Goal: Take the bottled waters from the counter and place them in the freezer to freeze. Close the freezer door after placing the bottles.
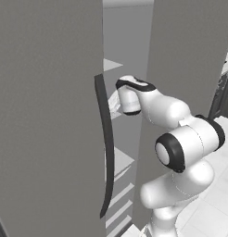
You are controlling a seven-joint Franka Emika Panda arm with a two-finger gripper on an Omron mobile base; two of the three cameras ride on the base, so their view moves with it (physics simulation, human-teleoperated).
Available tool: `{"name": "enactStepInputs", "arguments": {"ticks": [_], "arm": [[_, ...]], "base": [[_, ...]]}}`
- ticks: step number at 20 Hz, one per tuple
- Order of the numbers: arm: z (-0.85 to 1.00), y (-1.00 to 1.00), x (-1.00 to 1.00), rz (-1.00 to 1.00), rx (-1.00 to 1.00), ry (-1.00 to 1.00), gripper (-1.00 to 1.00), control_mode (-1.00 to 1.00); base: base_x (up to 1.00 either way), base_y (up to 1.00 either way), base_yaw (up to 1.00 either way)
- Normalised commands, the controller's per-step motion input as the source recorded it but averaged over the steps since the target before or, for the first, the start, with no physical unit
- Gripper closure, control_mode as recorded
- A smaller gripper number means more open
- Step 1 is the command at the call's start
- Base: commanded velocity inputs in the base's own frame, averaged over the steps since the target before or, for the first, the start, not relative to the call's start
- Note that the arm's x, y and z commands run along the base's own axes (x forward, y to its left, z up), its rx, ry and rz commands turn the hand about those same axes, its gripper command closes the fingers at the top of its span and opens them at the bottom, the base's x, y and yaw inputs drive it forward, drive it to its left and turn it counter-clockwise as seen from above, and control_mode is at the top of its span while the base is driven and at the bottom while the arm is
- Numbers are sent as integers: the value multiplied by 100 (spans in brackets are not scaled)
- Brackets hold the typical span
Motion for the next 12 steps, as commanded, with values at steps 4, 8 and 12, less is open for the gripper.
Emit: {"name": "enactStepInputs", "arguments": {"ticks": [4,8,12], "arm": [[2,7,9,-2,0,0,100,-100],[-10,25,36,-3,-1,3,100,-100],[-20,23,39,-2,0,3,100,-100]], "base": [[0,0,0],[0,0,0],[0,0,0]]}}
